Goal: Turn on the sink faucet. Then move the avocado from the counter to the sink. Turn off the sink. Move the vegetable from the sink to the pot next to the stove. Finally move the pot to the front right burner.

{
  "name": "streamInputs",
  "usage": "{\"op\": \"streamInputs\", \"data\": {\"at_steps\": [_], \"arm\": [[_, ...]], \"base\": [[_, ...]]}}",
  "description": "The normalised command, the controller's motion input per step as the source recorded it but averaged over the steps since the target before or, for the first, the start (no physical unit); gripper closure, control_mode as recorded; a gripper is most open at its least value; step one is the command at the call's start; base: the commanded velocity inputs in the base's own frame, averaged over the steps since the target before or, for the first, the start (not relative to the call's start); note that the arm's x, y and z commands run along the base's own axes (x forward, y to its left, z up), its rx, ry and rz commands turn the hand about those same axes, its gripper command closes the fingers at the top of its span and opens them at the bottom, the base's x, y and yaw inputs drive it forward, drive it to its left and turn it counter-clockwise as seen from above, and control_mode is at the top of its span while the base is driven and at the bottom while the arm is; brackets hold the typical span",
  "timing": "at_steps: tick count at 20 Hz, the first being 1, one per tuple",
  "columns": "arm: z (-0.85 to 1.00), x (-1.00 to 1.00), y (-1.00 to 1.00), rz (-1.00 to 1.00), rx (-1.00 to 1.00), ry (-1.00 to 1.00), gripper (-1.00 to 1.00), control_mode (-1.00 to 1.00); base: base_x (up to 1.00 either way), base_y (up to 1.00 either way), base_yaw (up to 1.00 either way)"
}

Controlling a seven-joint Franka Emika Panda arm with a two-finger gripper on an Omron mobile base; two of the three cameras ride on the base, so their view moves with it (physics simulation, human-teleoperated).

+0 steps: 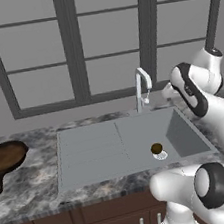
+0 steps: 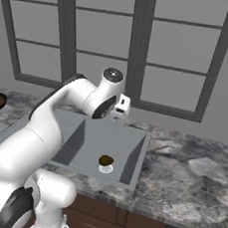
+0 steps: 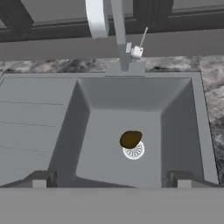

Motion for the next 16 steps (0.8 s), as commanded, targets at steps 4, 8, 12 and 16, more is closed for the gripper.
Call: {"op": "streamInputs", "data": {"at_steps": [4, 8, 12, 16], "arm": [[-0.51, -0.01, 0.00, -0.03, -0.11, 0.03, -1.00, -1.00], [-0.69, 0.00, 0.02, -0.05, -0.09, 0.10, -1.00, -1.00], [-0.60, 0.00, 0.10, -0.10, -0.04, 0.13, -1.00, -1.00], [-0.53, 0.01, 0.07, -0.08, -0.05, 0.10, -1.00, -1.00]], "base": [[0.00, 0.00, 0.00], [0.00, 0.00, 0.00], [0.00, 0.00, 0.00], [0.00, 0.00, 0.00]]}}
